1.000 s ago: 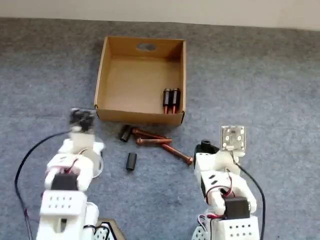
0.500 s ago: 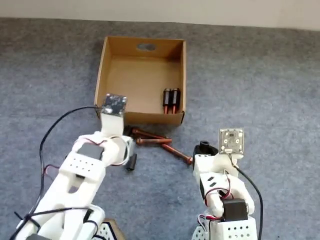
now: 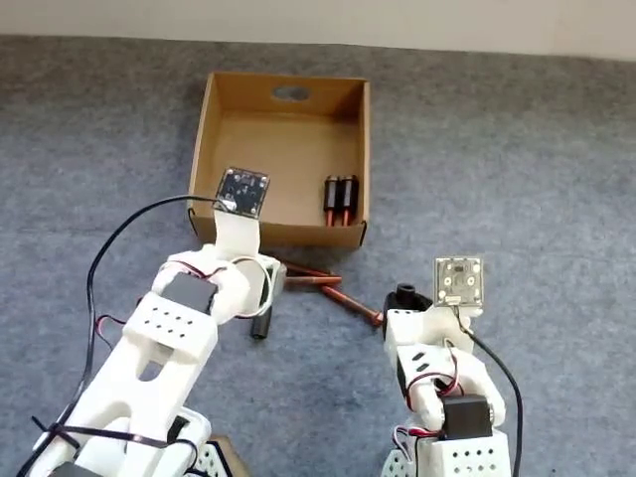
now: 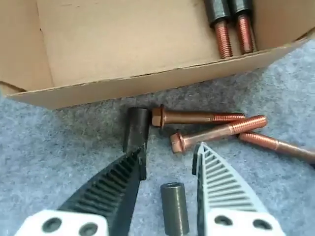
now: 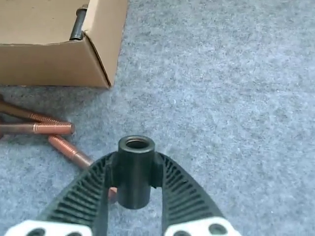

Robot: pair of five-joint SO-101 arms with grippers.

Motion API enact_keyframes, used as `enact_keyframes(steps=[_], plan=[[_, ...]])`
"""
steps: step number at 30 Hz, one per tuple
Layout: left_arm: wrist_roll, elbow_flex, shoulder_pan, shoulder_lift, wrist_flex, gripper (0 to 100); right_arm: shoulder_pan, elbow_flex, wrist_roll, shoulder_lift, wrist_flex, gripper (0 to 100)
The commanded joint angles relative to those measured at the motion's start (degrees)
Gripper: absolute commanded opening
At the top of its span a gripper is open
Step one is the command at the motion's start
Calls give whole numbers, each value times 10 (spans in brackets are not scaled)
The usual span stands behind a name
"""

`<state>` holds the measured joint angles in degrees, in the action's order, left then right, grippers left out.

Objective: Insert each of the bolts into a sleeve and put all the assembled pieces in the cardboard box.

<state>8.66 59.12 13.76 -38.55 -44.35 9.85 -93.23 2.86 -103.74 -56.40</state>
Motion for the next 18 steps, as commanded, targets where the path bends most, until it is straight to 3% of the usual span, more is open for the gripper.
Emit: enact_keyframes(steps=[1, 10, 18], plan=[[13, -18, 7, 8, -2, 174, 0, 4, 4, -3, -1, 6], [13, -40, 63, 157, 36, 174, 2, 5, 4, -3, -1, 6], [16, -56, 17, 178, 39, 174, 3, 5, 4, -3, -1, 6]])
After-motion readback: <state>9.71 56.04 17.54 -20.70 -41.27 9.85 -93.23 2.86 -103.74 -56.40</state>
